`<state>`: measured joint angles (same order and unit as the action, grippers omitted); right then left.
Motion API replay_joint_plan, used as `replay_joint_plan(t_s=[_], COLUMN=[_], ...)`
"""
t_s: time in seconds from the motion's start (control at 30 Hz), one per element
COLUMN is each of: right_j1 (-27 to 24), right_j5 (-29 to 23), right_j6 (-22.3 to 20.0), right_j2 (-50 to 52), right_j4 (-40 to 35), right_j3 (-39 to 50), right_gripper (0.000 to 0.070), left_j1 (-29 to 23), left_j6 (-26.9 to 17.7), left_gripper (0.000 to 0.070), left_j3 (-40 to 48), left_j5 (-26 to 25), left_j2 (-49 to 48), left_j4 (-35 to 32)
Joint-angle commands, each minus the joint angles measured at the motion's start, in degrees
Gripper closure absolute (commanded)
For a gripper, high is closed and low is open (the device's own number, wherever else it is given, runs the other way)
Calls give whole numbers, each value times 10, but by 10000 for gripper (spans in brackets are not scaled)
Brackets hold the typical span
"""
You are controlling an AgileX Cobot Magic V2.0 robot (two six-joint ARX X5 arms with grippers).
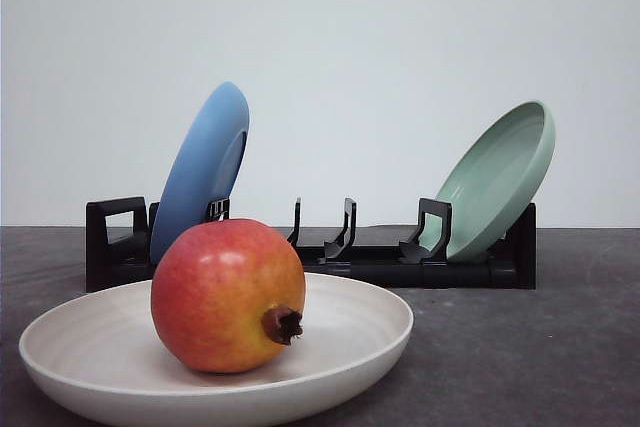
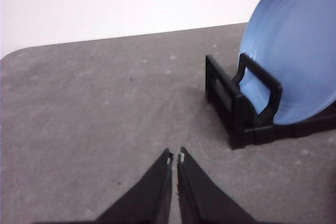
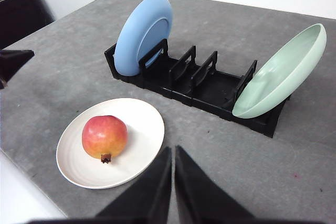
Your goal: Place pomegranate in white plate
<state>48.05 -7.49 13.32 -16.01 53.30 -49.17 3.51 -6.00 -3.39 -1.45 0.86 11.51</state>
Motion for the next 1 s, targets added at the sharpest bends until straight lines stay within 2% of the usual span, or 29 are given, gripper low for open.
replay_joint_plan(t_s=[0.0,0.97], right_j1=[6,6], right_j5=[-1,-1], right_j6=[-3,-3], right_j2=[-3,-3], right_j4=[-6,-6], right_j3=[-3,-3], right_gripper=[697,697], left_j1=[-3,-5], left_j6=[2,7], left_gripper=[700,700], left_j3=[8,27], left_j5=[0,4], left_j2=[-6,-7], left_j4=[-8,-8])
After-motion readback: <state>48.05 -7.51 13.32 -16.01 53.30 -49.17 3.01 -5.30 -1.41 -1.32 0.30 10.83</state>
